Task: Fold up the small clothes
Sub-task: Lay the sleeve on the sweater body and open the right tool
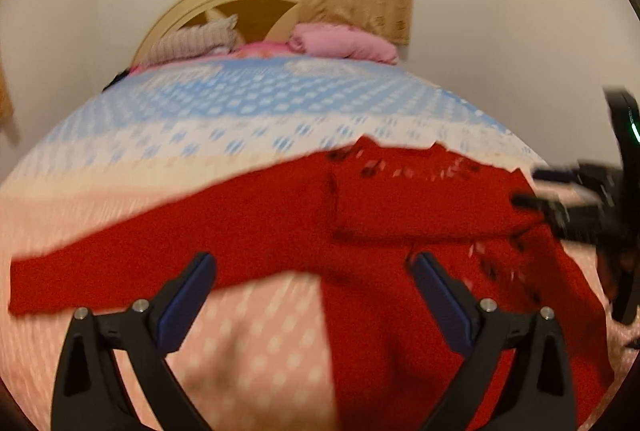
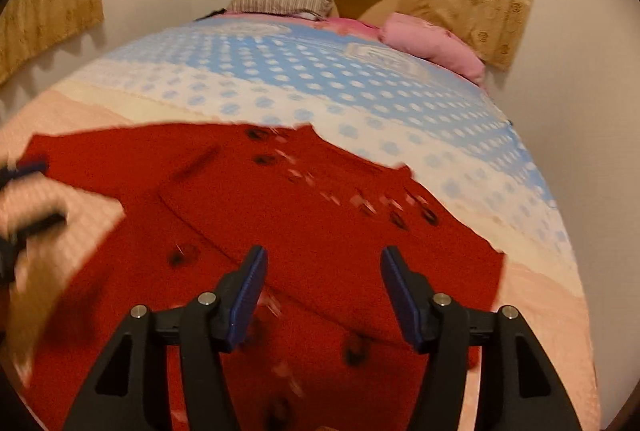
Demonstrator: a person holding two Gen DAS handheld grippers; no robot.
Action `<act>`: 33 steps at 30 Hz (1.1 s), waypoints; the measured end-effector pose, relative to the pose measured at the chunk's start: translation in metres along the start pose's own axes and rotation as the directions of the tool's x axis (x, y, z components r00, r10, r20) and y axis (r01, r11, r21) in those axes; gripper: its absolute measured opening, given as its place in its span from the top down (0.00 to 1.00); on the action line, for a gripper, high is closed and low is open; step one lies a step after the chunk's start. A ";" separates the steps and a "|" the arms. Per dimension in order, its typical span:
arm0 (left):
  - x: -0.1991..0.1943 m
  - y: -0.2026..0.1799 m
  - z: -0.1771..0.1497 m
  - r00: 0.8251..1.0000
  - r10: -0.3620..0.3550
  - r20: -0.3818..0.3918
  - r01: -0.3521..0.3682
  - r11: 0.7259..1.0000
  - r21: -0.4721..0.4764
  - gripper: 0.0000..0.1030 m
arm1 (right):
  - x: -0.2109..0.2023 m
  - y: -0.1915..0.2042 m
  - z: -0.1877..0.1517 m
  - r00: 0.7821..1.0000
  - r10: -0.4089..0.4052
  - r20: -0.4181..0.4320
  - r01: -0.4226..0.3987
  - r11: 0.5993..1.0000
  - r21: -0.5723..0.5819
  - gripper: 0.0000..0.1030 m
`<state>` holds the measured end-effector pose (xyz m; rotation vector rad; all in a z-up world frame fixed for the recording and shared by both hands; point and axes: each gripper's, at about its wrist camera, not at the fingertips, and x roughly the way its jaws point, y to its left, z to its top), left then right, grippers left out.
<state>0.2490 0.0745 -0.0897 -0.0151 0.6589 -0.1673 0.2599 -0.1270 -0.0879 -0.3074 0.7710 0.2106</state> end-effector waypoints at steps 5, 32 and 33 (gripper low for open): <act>0.073 -0.016 0.022 0.994 0.006 -0.111 -0.004 1.000 0.019 0.34 | 0.000 -0.037 -0.039 0.999 0.020 -0.034 -0.016 0.993 0.115 0.42; 0.089 0.005 -0.003 0.984 -0.007 -0.177 -0.017 0.991 -0.135 0.81 | 0.049 -0.100 -0.069 0.985 -0.013 -0.171 0.055 0.968 0.243 0.42; 0.085 0.009 -0.005 0.985 -0.011 -0.172 -0.015 0.989 -0.150 0.80 | 0.052 -0.104 -0.072 0.984 -0.013 -0.176 0.060 0.963 0.264 0.40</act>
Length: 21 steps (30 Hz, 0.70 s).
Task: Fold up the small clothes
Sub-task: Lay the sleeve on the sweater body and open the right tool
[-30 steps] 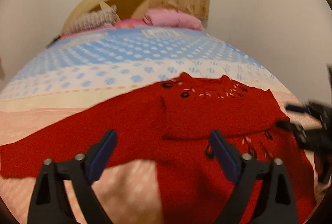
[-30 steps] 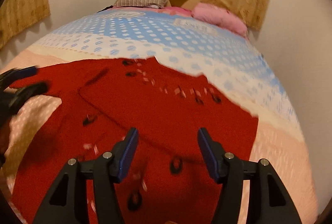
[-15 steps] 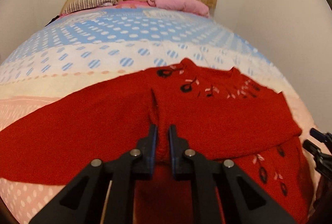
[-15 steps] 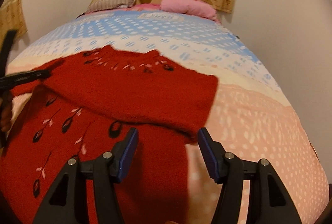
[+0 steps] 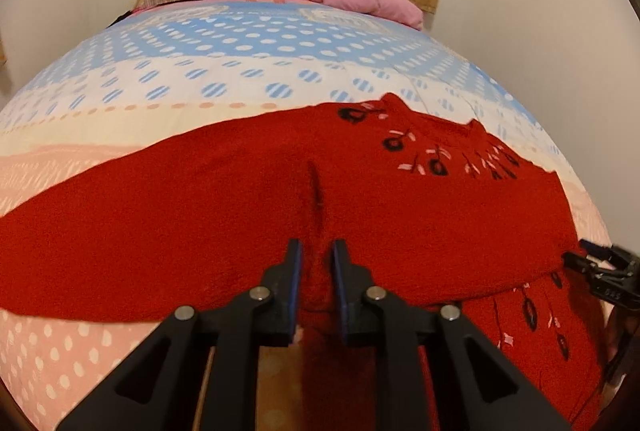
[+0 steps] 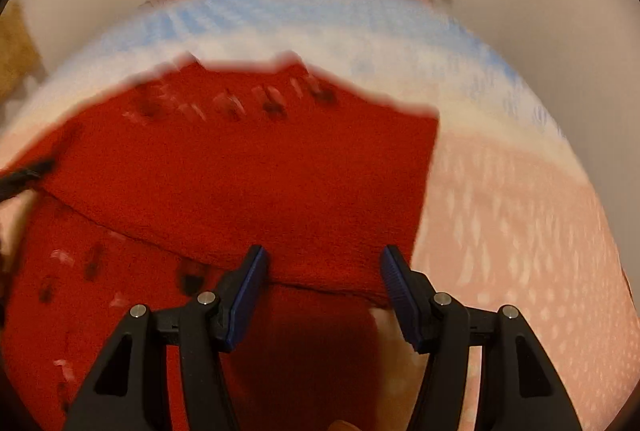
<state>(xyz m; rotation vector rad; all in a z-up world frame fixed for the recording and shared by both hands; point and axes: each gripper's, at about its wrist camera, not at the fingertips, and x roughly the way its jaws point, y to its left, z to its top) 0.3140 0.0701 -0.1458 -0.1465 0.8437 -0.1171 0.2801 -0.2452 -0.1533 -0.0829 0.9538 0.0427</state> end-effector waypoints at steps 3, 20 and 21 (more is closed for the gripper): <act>-0.014 0.010 -0.007 1.000 -0.008 0.025 0.008 1.000 -0.005 0.63 | -0.011 0.003 0.003 1.000 -0.029 -0.005 0.029 1.000 -0.005 0.40; -0.065 0.065 -0.039 0.967 0.241 0.080 -0.247 0.967 0.065 0.28 | 0.022 0.168 0.048 0.994 0.093 -0.058 -0.103 0.972 -0.209 0.40; -0.067 0.071 -0.041 0.960 0.267 0.087 -0.273 0.959 0.075 0.28 | 0.017 0.172 0.048 0.996 0.082 -0.034 -0.087 0.972 -0.216 0.40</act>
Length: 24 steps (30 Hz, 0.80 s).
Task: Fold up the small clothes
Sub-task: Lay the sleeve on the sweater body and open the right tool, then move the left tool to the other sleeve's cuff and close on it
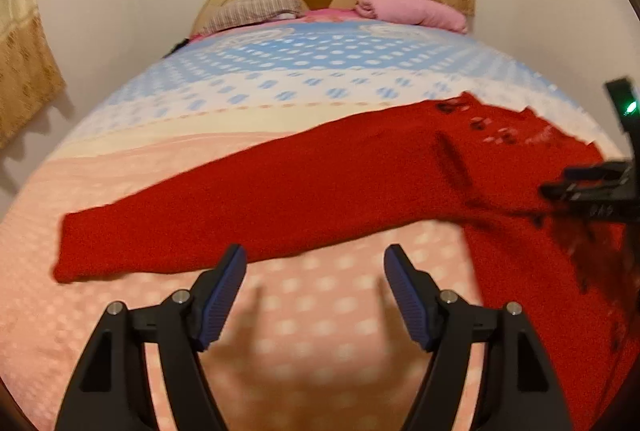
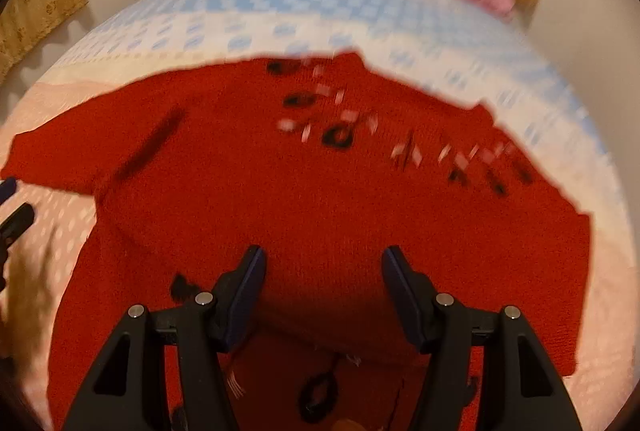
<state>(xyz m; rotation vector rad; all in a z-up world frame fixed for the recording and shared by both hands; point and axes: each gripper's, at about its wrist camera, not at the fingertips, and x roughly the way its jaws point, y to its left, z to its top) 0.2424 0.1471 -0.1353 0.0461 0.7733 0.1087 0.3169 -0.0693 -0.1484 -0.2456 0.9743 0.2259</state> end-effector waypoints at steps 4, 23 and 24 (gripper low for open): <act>-0.002 0.019 -0.003 0.999 0.052 0.012 -0.052 0.999 0.010 0.24 | -0.014 0.023 0.006 0.998 0.022 0.067 -0.019 0.999 -0.039 0.40; 0.008 0.113 -0.029 0.951 0.305 -0.060 -0.306 0.952 -0.012 0.20 | 0.014 0.087 0.001 0.989 0.090 0.120 -0.083 0.995 -0.064 0.40; 0.008 0.118 -0.029 0.946 0.318 -0.062 -0.319 0.948 -0.014 0.20 | 0.013 0.088 0.001 0.989 0.086 0.124 -0.078 0.995 -0.066 0.40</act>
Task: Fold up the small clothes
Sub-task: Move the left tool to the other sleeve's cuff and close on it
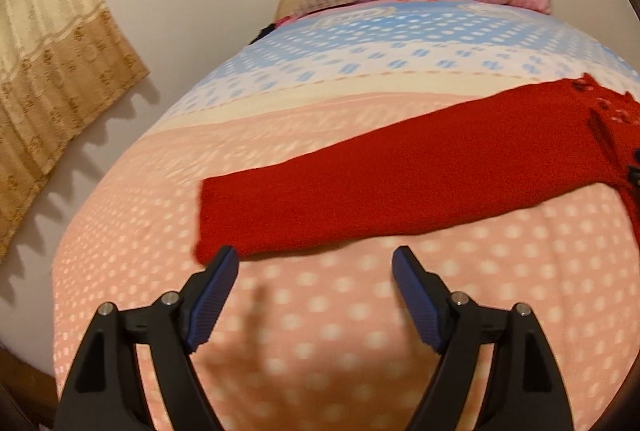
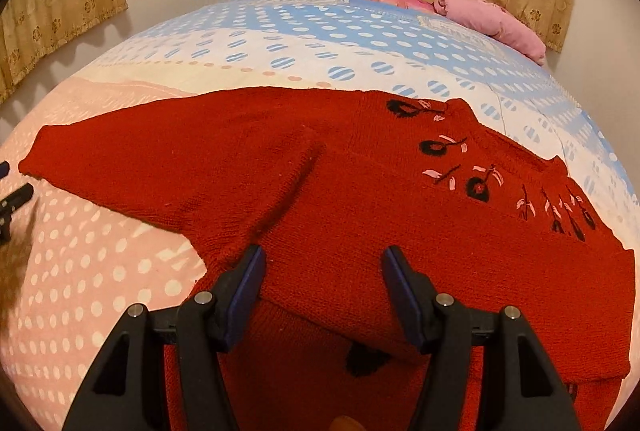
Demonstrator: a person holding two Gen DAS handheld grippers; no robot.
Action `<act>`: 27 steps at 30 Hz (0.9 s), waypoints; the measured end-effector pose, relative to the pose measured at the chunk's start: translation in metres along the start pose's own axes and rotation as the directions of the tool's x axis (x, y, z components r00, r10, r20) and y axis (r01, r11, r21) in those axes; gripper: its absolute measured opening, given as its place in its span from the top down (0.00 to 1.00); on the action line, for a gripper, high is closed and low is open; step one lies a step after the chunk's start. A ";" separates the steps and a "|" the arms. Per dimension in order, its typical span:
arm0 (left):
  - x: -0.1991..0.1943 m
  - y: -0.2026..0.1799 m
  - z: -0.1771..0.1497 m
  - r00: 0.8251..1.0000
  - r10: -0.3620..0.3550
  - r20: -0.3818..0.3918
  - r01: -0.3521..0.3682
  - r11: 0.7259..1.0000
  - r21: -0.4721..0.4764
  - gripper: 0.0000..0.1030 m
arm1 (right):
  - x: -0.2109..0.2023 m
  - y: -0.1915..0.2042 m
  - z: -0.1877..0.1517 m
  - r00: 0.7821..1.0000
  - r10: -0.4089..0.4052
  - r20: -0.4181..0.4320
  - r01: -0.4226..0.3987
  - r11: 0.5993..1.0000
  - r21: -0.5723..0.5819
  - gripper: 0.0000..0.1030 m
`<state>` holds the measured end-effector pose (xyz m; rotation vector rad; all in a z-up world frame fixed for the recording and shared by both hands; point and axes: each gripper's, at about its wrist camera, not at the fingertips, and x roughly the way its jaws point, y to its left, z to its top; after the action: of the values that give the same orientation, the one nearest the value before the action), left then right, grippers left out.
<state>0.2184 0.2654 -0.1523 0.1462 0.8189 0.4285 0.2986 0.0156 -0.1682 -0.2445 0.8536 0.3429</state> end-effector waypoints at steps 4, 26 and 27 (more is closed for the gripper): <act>0.008 0.024 -0.001 0.998 0.068 -0.006 -0.068 0.997 -0.022 0.20 | -0.001 0.002 -0.001 1.000 -0.007 0.012 0.007 1.000 -0.005 0.40; 0.050 0.051 0.009 0.994 0.080 -0.070 -0.087 0.990 -0.113 0.17 | -0.002 0.002 -0.003 1.000 -0.006 0.023 0.006 1.000 0.000 0.40; 0.051 0.050 0.009 0.995 0.076 -0.071 -0.083 0.991 -0.106 0.17 | -0.002 0.002 -0.003 1.000 -0.007 0.023 0.007 1.000 -0.001 0.40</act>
<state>0.2403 0.3325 -0.1658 0.0635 0.8552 0.5549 0.2950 0.0159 -0.1689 -0.2442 0.8292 0.3389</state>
